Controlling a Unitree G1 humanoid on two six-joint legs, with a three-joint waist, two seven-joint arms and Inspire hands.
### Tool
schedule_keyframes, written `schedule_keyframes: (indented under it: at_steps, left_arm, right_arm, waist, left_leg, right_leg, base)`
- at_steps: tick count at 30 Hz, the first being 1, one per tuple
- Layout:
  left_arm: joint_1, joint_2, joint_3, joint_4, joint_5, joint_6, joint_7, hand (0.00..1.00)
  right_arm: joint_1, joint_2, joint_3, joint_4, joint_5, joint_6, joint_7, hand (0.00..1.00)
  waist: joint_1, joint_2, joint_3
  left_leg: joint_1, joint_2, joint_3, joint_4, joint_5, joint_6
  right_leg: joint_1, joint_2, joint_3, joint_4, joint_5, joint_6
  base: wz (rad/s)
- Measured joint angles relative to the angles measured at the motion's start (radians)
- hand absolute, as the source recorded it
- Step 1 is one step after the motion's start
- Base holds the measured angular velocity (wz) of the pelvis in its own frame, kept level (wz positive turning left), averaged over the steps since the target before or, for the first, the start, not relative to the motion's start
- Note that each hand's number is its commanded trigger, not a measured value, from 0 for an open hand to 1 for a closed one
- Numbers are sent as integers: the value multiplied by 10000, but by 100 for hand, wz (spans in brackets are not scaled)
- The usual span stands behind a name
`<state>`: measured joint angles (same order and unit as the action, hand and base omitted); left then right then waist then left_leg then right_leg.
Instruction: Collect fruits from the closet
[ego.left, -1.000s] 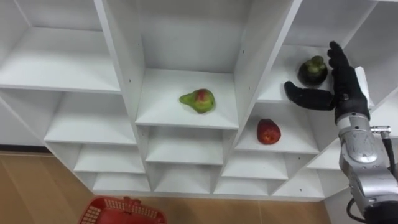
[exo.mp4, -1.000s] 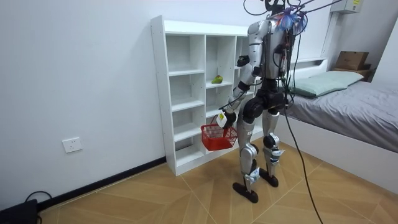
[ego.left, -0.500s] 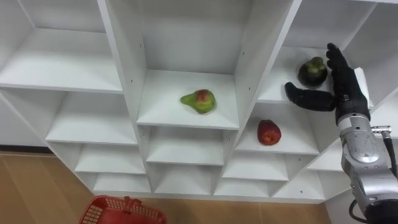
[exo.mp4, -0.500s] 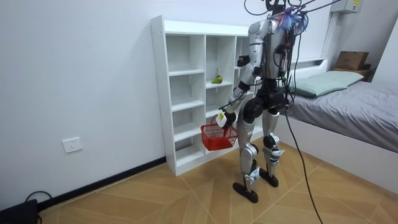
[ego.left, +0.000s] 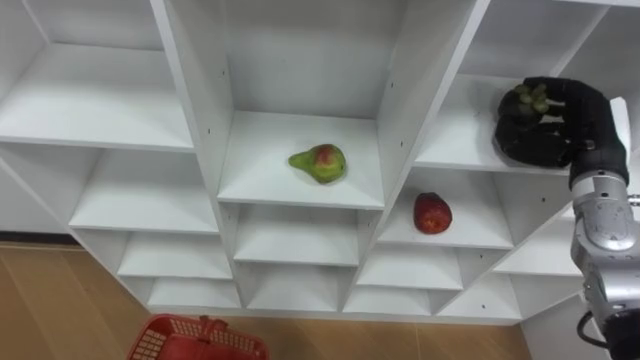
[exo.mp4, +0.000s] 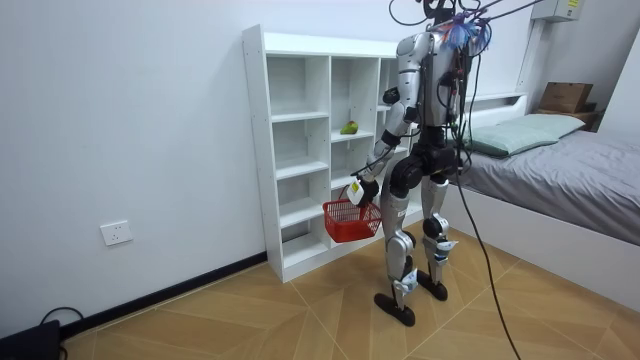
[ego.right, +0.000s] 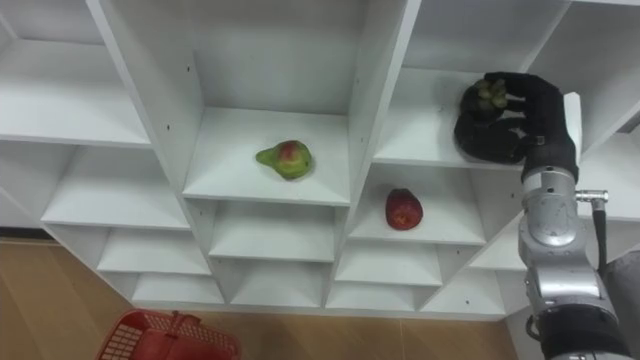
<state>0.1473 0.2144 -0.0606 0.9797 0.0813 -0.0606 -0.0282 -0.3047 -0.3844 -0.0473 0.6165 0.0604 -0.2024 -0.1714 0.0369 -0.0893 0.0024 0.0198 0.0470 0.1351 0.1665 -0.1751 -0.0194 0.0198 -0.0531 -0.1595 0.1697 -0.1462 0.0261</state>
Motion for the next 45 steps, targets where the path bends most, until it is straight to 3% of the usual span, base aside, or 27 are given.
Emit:
schedule_keyframes:
  at_steps: [9,21,24,31,37,45]
  left_arm:
    - [-11,19,-4,1,-5,84,23,100]
    - [-27,36,-33,-3,-7,103,34,100]
    - [-88,18,-54,1,-22,60,33,100]
    - [-252,-65,-123,151,37,-248,362,100]
    - [-211,-112,-103,137,100,-441,388,100]
    - [-178,-176,-102,142,102,-655,477,100]
  right_arm:
    - [2,9,175,-6,9,84,12,100]
    - [183,165,279,-706,-292,298,73,100]
    - [606,510,285,-1435,-763,69,83,100]
    - [1746,696,567,-3247,-1209,-132,-52,100]
    - [2892,1129,591,-4671,-1867,-171,175,100]
    - [3677,1128,631,-5566,-1823,-259,525,100]
  waist:
    - [166,-13,27]
    - [69,-38,4]
    - [-34,54,42]
    - [-62,454,-64]
    - [-118,428,-63]
    - [-264,434,-48]
  left_leg:
    - [-1,3,-1,-4,-1,-1]
    - [-60,4,-2,32,0,-2]
    - [-58,3,23,42,0,-1]
    - [-76,2,186,-18,1,1]
    - [-87,6,237,-18,1,1]
    - [-186,21,336,-10,0,2]
  right_leg:
    - [6,-2,-40,2,0,0]
    - [-23,-7,-49,16,2,-4]
    - [-50,-6,15,8,7,-8]
    - [-210,5,183,18,10,-7]
    - [-248,7,203,23,15,-14]
    - [-457,25,372,160,35,-22]
  base:
    - [0]
    - [0]
    - [-3]
    - [-8]
    - [-1]
    - [-4]
